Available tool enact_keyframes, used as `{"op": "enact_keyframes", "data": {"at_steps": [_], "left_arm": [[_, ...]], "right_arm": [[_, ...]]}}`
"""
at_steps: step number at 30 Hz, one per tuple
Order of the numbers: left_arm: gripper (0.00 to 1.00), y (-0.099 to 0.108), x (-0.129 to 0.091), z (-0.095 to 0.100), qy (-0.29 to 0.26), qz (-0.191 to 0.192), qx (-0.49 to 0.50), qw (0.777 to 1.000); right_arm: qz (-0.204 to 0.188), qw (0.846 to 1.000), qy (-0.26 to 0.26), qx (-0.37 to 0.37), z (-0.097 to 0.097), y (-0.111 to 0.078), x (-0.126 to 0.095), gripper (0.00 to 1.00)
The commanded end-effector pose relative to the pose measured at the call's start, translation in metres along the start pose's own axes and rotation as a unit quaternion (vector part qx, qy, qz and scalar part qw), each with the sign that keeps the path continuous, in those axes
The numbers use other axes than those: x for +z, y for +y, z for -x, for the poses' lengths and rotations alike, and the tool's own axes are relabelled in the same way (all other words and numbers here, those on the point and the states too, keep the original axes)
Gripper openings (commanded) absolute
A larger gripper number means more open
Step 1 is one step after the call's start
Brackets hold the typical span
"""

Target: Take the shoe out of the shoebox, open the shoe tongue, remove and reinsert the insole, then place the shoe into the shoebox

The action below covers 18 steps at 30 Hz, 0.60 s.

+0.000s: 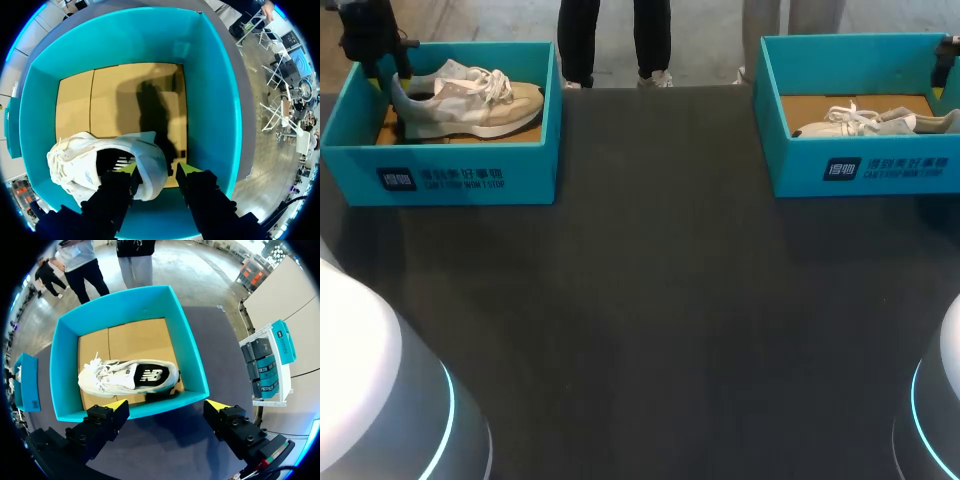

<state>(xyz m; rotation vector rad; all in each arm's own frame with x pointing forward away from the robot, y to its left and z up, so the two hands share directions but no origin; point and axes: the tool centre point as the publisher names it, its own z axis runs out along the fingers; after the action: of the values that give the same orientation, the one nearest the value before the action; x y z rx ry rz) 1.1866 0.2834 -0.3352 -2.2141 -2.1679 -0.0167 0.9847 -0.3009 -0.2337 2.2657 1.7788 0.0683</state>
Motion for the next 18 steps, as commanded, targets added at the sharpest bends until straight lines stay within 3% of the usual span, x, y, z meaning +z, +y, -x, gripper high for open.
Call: {"op": "enact_keyframes", "data": {"at_steps": [1,18], "left_arm": [[0.47,0.007,0.006,-0.001,0.0,-0.009,0.0,1.0],[0.5,0.009,0.022,-0.008,0.001,-0.022,-0.003,1.0]], "right_arm": [[0.001,1.0,0.001,0.0,0.0,-0.001,0.0,1.0],[0.001,1.0,0.001,0.0,0.0,-0.001,0.0,1.0]]}}
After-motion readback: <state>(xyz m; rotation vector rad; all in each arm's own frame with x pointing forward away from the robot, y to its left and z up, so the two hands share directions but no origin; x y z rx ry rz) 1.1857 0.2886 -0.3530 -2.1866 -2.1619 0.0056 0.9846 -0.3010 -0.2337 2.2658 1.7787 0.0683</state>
